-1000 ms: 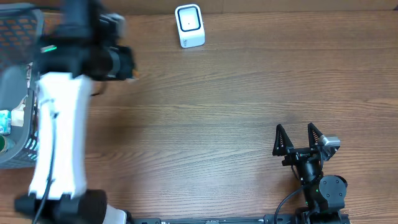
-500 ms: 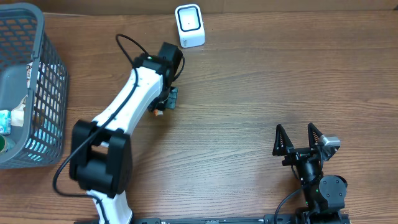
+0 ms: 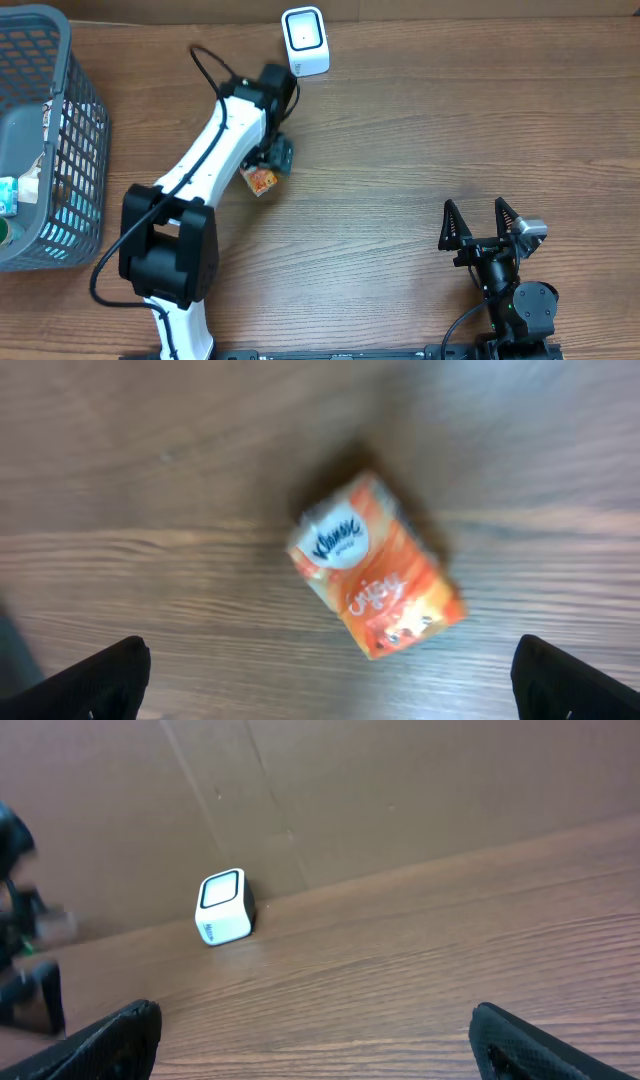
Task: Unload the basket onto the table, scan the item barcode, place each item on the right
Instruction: 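Release the orange box on the table in front of the scanner, then return the left gripper into the basket and grasp the teal packet, then lift the teal packet and hold it up to the white scanner, then lower the teal packet and release it beside the orange box, then move the left gripper back into the basket toward the bread bag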
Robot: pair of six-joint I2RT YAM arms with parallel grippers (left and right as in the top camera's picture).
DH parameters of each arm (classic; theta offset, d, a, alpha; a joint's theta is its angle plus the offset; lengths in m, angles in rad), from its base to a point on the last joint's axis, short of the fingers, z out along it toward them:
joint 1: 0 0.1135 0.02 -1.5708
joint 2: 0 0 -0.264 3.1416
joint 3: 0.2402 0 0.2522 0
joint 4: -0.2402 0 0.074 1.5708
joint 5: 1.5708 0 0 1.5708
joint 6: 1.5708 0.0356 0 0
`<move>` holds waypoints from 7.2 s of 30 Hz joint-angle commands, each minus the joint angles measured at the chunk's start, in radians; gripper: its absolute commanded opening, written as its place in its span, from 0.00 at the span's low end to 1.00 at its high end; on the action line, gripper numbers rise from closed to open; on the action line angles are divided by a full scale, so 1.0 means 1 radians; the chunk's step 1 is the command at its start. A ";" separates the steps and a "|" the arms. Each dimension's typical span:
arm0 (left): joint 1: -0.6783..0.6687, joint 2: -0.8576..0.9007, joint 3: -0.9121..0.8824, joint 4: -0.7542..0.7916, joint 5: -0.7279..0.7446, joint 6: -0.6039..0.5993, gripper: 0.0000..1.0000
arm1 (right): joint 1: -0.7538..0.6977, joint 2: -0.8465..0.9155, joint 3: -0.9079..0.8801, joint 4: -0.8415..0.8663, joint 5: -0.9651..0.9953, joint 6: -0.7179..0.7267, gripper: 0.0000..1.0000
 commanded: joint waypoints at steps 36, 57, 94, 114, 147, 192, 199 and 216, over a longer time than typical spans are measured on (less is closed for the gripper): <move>1.138 -0.187 0.201 -0.019 0.272 -0.040 0.99 | 0.004 -0.012 -0.011 0.006 0.013 -0.001 1.00; 1.125 0.060 0.027 0.030 0.386 0.232 0.93 | 0.004 -0.012 -0.011 0.006 0.013 -0.001 1.00; 1.125 0.063 -0.044 0.124 0.307 0.160 0.04 | 0.004 -0.012 -0.011 0.006 0.013 -0.001 1.00; 1.125 0.042 0.755 -0.215 0.525 0.059 0.04 | 0.004 -0.012 -0.011 0.006 0.013 -0.001 1.00; 0.042 -0.040 0.839 -0.463 0.373 0.048 0.04 | 0.004 -0.012 -0.011 0.006 0.013 -0.001 1.00; -0.186 0.452 1.344 -0.481 0.377 0.070 1.00 | 0.004 -0.012 -0.011 0.006 0.013 -0.001 1.00; 0.012 0.187 1.440 -0.483 0.235 0.035 1.00 | 0.004 -0.012 -0.011 0.006 0.013 -0.001 1.00; 0.867 -0.024 1.341 -0.483 0.306 -0.127 1.00 | 0.004 -0.012 -0.011 0.006 0.013 -0.001 1.00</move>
